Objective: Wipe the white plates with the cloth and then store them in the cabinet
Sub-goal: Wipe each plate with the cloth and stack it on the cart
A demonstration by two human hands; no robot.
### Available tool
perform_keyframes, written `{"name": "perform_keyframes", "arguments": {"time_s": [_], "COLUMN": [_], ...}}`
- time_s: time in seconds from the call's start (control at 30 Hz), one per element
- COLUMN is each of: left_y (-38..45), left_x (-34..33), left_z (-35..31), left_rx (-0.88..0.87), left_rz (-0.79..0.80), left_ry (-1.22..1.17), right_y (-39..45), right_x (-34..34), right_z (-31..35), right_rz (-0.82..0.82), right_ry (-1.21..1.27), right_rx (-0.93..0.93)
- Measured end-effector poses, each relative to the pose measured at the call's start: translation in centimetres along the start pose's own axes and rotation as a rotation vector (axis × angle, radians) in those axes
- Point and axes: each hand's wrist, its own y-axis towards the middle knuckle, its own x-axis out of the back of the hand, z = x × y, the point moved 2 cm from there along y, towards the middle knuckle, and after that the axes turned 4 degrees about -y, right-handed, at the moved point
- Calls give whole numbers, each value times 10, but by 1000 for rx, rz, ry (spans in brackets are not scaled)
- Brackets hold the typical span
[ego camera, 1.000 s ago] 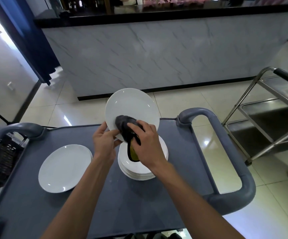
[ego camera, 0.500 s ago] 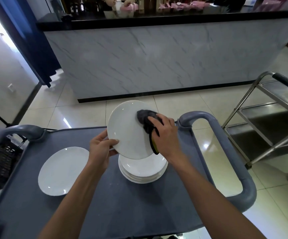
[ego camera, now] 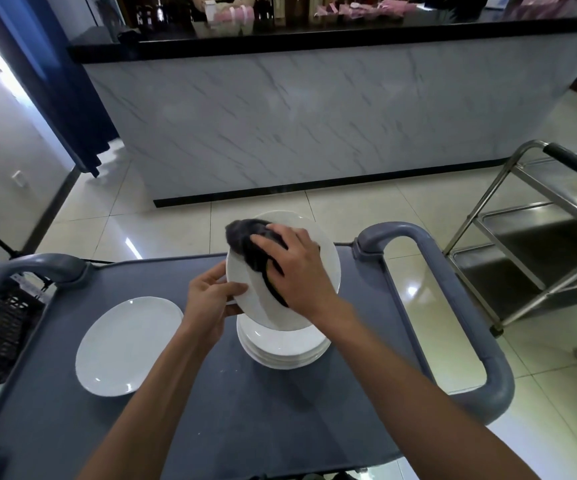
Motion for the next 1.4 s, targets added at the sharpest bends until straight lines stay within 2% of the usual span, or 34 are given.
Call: {"name": "perform_keyframes", "arguments": {"time_s": [0.13,0.3,0.47,0.67,0.93,1.07,1.4], "left_y": [2,4,3,5,15,16,16], "left_x": [7,13,15,18,27,25,31], "left_z": [-1,2,4,4,5,6,4], "left_rx": [-22,-4,-5,-24,-59,-69,-79], "left_rz": [-2,18,25,-22,-86,-33,19], "left_ry": [11,19,5,-47,-80,-97,-96], "right_y": [-13,-1,24,28,8,3,-1], "right_x": [-12,-13,1,11,13,22,32], "right_z": [13,6,-15,-47,-74,-75,-74], "right_rz": [34,0,-67,-37,98,80,137], "right_ry": [19,-16,-78,-110,203,393,597], "right_rx": [42,27,-98,-250,-298,-353,-432]}}
